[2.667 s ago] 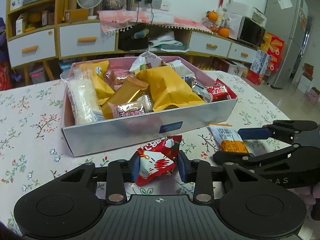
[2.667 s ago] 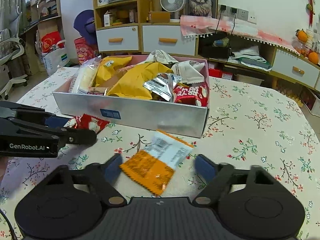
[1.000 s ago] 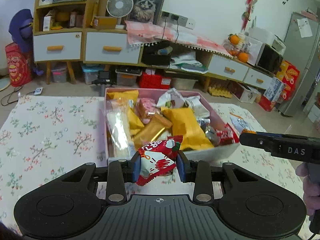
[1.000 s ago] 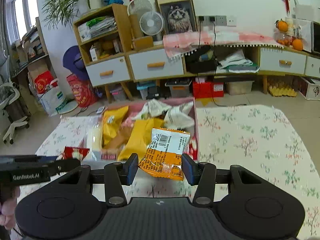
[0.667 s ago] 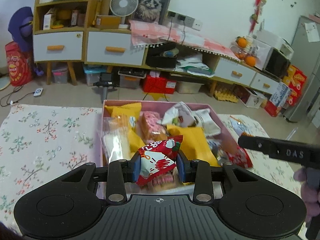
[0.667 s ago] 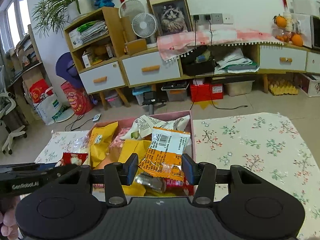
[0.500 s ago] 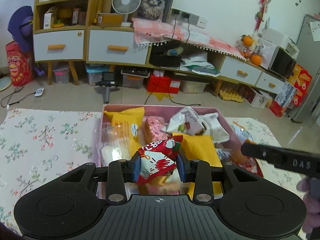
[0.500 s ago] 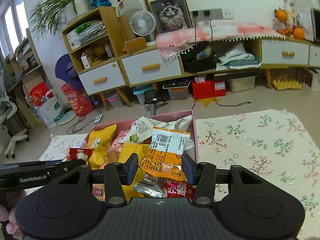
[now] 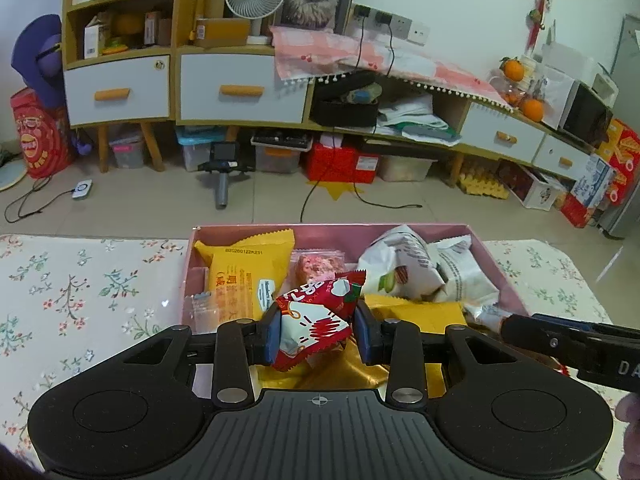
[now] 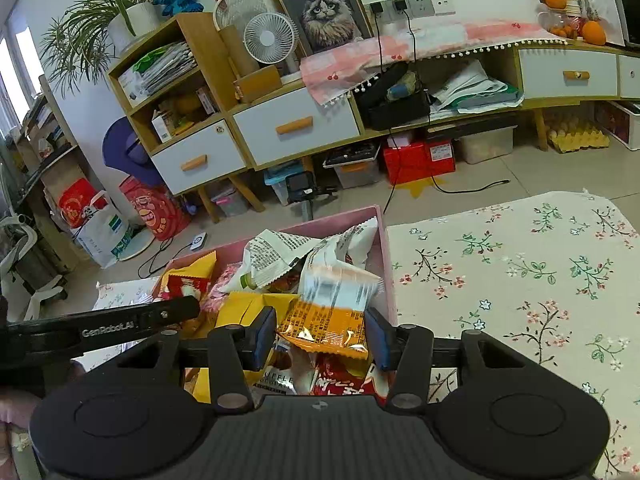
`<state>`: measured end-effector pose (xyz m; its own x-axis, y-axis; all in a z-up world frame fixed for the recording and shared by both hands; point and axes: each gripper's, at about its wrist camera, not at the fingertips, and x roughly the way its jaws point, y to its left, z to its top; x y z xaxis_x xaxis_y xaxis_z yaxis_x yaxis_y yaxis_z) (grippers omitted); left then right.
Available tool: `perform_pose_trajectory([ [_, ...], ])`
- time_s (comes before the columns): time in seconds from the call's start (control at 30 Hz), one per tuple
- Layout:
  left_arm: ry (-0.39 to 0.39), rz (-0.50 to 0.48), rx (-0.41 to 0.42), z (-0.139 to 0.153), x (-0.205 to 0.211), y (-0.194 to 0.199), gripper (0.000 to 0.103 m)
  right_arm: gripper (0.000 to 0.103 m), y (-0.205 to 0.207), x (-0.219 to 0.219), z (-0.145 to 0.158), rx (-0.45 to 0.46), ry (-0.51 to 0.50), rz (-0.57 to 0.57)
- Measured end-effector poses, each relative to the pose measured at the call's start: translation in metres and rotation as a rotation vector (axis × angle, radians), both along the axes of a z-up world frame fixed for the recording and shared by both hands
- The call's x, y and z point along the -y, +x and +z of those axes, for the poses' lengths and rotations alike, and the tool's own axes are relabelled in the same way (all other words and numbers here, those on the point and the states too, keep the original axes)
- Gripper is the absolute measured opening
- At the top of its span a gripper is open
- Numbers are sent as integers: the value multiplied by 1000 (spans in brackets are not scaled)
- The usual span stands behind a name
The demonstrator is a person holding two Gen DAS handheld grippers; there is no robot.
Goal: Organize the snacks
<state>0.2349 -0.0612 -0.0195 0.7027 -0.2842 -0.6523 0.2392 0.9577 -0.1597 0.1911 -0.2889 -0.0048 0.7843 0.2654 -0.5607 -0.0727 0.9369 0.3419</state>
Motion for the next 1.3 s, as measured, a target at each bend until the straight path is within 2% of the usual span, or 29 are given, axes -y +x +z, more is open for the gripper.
perform_pose_trajectory([
  [0.2, 1, 10, -2, -3, 4, 12, 34, 20, 5, 1, -1, -3, 14, -2],
  [0.33, 20, 8, -7, -5, 9, 21, 39, 21, 6, 2, -2, -4, 23, -2],
  [0.43, 15, 5, -11, -6, 11, 22, 40, 30, 7, 3, -1, -5, 37, -3],
  [0.47, 9, 5, -11, -6, 11, 21, 42, 35, 7, 3, 0, -3, 41, -7],
  [0.53, -20, -14, -5, -4, 8, 16, 59, 39, 7, 4, 3, 3, 41, -12],
  [0.57, -31, -21, 2, -2, 7, 13, 61, 41, 6, 5, 5, 8, 43, -12],
  [0.63, -40, -33, 11, 2, 5, 6, 74, 45, 4, 8, 8, 14, 48, -19],
  [0.73, -50, -37, 19, 9, 3, -7, 83, 51, -1, 11, 12, 13, 49, -38],
  [0.87, -49, -35, 15, 17, -3, -30, 87, 60, -13, 10, 20, 3, 17, -49],
  [1.07, -50, -5, -4, 31, -18, -74, 95, 67, -41, 1, 38, -8, -55, -63],
  [1.3, 31, 59, -47, 45, -26, -130, 100, 73, -83, -19, 50, -55, -128, -73],
])
